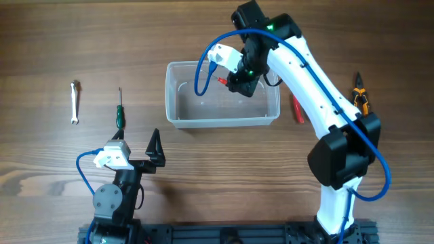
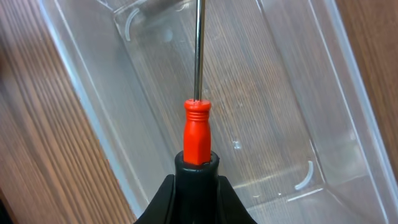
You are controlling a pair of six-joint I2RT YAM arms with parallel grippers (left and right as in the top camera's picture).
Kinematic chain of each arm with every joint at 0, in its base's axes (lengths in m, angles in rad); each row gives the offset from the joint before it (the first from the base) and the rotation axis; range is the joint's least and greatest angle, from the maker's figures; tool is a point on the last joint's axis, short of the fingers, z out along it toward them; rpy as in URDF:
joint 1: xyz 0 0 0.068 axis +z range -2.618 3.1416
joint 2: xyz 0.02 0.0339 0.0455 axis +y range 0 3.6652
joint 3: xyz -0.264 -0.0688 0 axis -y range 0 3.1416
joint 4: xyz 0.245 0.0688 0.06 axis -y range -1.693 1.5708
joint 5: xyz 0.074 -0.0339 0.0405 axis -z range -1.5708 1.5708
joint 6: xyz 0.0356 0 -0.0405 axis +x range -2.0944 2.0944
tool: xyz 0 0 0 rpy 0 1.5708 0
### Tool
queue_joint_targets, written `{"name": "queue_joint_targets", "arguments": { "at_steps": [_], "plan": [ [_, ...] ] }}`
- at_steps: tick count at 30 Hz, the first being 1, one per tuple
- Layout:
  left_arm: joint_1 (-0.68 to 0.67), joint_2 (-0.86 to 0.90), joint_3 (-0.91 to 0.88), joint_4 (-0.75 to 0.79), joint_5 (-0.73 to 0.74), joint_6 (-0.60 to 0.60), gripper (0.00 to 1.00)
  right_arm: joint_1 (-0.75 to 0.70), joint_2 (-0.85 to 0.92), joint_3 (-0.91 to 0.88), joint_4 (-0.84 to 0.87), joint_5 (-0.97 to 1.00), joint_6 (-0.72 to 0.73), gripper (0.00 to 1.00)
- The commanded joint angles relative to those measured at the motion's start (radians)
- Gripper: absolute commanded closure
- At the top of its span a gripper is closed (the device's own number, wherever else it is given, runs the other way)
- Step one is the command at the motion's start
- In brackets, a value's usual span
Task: Pack container
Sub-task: 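Lift the screwdriver and carry it over the clear container, then open the right gripper to drop the screwdriver into the container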
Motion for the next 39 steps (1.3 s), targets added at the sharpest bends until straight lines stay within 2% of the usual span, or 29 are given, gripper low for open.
{"name": "queue_joint_targets", "arguments": {
  "at_steps": [1, 20, 22, 26, 30, 33, 36, 37, 39],
  "plan": [
    [0.007, -0.007, -0.006, 0.003, -0.01, 0.021, 0.0, 0.0, 0.06, -0.008, 0.019, -0.044, -0.016, 0.96],
    [0.007, -0.007, -0.006, 0.003, -0.01, 0.021, 0.0, 0.0, 0.268, -0.008, 0.076, -0.047, 0.023, 0.95],
    [0.007, -0.007, -0.006, 0.003, -0.01, 0.021, 0.0, 0.0, 0.272, -0.008, 0.077, -0.047, 0.032, 0.89],
    [0.007, -0.007, -0.006, 0.003, -0.01, 0.021, 0.0, 0.0, 0.272, -0.008, 0.082, -0.047, 0.032, 0.64],
    [0.007, -0.007, -0.006, 0.003, -0.01, 0.021, 0.0, 0.0, 0.272, -0.008, 0.082, -0.047, 0.032, 0.53],
    [0.007, -0.007, -0.006, 0.003, -0.01, 0.021, 0.0, 0.0, 0.271, -0.008, 0.082, -0.047, 0.047, 0.51],
    [0.007, -0.007, -0.006, 0.003, -0.01, 0.021, 0.0, 0.0, 0.264, 0.006, 0.07, -0.04, 0.064, 0.44],
    [0.007, -0.007, -0.006, 0.003, -0.01, 0.021, 0.0, 0.0, 0.257, 0.019, 0.058, -0.04, 0.066, 0.4],
    [0.007, -0.007, -0.006, 0.003, -0.01, 0.021, 0.0, 0.0, 0.241, 0.058, 0.029, -0.038, 0.066, 0.24]
  ]
}}
